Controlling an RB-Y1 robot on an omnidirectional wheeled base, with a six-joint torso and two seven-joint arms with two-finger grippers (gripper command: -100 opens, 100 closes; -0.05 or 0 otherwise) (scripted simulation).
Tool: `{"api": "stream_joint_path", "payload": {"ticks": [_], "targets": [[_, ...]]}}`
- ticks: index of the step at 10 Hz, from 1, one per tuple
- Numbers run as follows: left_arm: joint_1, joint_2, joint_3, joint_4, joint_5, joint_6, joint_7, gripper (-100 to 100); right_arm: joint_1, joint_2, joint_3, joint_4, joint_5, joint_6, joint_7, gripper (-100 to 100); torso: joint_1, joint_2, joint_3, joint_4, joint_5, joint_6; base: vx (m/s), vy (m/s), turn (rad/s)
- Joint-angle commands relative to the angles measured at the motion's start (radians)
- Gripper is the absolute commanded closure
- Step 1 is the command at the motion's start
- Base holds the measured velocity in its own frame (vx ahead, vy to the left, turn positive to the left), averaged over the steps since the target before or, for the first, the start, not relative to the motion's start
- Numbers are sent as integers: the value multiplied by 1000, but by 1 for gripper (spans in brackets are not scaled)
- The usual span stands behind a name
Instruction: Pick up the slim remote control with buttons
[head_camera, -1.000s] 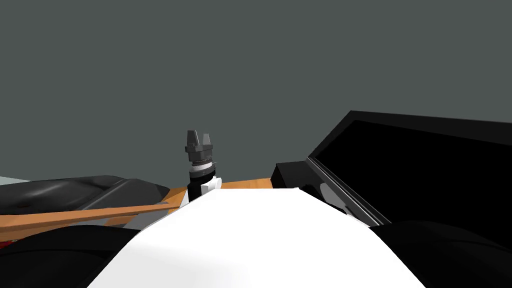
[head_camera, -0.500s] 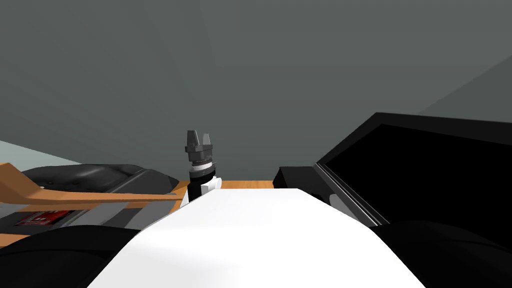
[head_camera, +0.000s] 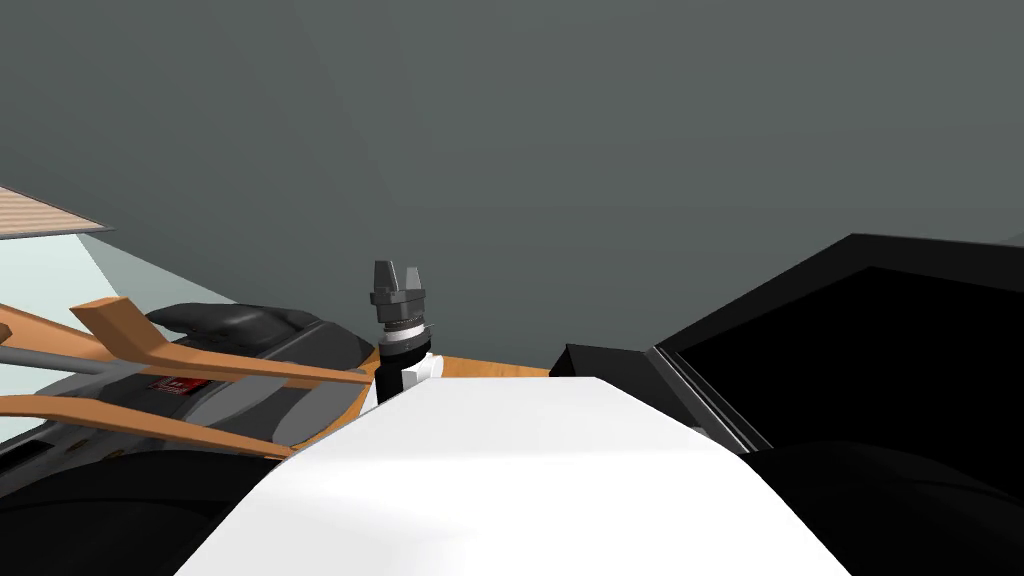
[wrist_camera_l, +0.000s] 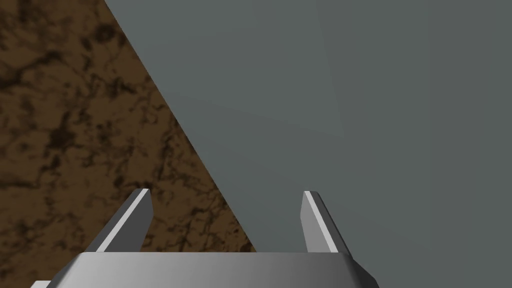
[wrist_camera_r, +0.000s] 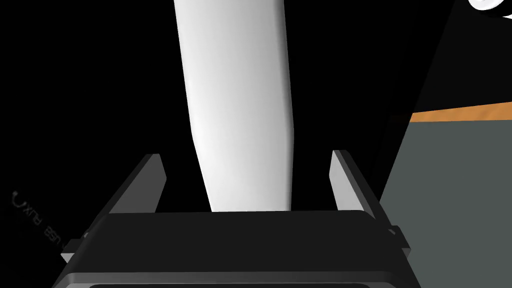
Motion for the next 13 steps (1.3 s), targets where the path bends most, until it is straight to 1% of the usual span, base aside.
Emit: {"api": "stream_joint_path", "payload": {"ticks": [1, 2, 3, 4, 5, 6, 8, 9, 10, 11, 13], "targets": [[0, 0, 0, 0, 0, 0, 0, 0, 4, 19, 29, 17, -13, 21, 25, -100, 0, 0, 0, 0, 0, 0, 60, -99, 133], [0, 0, 0, 0, 0, 0, 0, 0, -2, 13, 19, 13, -9, 15, 16, -100, -1, 0, 0, 0, 0, 0, 24, -51, 22], [0, 0, 0, 0, 0, 0, 0, 0, -2, 14, 21, 14, -9, 18, 19, 0, 1, 2, 1, 0, 0, 1, 5, -9, 0], [0, 0, 0, 0, 0, 0, 0, 0, -16, 48, 23, 42, 20, 13, 0, -100, 4, 3, 2, 1, 1, 1, -17, -33, 79], [0, 0, 0, 0, 0, 0, 0, 0, -20, 59, 24, 52, 30, 11, -6, -100, 3, 5, 3, 1, 1, 0, -8, 0, 27], [0, 0, 0, 0, 0, 0, 0, 0, -29, 82, 26, 71, 49, 8, -18, -100, 5, 5, 3, 1, 1, 1, -8, 9, 28], [0, 0, 0, 0, 0, 0, 0, 0, -39, 104, 28, 89, 68, 5, -30, -100, 6, 5, 3, 1, 1, 1, -3, 3, 11], [0, 0, 0, 0, 0, 0, 0, 0, -48, 127, 29, 108, 88, 1, -42, -100, 5, 5, 3, 1, 1, 1, -6, 6, 20], [0, 0, 0, 0, 0, 0, 0, 0, -39, 114, 27, 95, 80, 3, -36, -100, 5, 5, 3, 1, 0, 1, 0, 0, 0], [0, 0, 0, 0, 0, 0, 0, 0, -40, 115, 27, 97, 81, 3, -38, 100, 4, 5, 3, 1, -2, 1, 0, 0, 0], [0, 0, 0, 0, 0, 0, 0, 0, -40, 115, 27, 97, 81, 3, -38, 100, 3, 4, 3, 1, -1, 1, 0, 0, 0]]}}
